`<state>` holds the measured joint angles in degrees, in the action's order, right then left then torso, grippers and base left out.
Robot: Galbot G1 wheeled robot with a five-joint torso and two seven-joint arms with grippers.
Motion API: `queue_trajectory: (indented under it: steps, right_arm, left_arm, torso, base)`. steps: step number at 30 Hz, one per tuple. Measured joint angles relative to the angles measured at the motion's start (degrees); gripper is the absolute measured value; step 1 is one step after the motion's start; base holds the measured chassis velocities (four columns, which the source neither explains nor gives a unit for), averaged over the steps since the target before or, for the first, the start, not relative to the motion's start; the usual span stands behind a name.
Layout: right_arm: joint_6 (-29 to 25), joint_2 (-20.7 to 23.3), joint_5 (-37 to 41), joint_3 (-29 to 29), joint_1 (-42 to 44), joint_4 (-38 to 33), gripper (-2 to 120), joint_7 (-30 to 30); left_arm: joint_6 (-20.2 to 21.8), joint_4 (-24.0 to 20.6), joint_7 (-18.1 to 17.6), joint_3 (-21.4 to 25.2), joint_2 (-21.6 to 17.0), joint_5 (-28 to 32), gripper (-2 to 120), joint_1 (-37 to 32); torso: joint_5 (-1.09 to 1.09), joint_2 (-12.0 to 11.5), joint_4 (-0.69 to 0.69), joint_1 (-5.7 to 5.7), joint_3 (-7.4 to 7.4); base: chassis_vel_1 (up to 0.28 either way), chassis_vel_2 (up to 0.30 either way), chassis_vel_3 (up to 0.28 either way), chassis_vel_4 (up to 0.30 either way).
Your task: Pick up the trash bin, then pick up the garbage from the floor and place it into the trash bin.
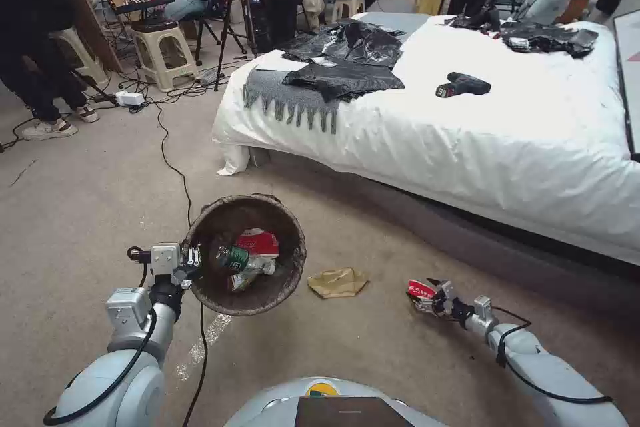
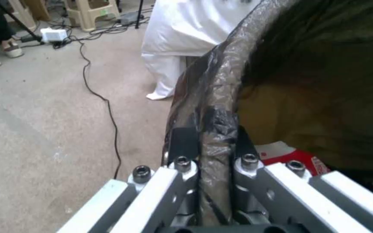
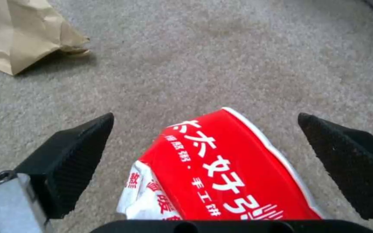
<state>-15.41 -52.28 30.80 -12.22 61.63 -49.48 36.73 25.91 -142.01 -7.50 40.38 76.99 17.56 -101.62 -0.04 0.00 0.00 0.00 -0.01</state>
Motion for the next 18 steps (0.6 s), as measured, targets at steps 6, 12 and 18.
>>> queue_trajectory:
  steps: [6, 12, 18]
  right_arm:
    - [-0.10, -0.25, -0.03, -0.41, 1.10, -0.50, 100, -0.33]
    - [0.10, -0.22, -0.53, -1.76, 4.02, -3.07, 100, -0.87]
    - [0.45, 0.39, -0.69, -3.02, 5.69, -4.59, 100, -0.92]
  left_arm:
    - [-0.01, 0.06, 0.01, -0.07, -0.03, 0.00, 4, 0.03]
    - [-0.04, 0.08, 0.03, -0.11, 0.00, 0.00, 4, 0.06]
    - [-0.05, 0.09, 0.05, -0.16, 0.00, 0.00, 4, 0.08]
  torso:
    - [0.02, 0.00, 0.00, 0.00, 0.00]
    - [0.06, 0.00, -0.01, 0.00, 0.00]
    - [0.07, 0.00, 0.01, 0.00, 0.00]
  base:
    - [0.000, 0.000, 0.000, 0.000]
    - [0.000, 0.000, 0.000, 0.000]
    - [0.000, 0.000, 0.000, 0.000]
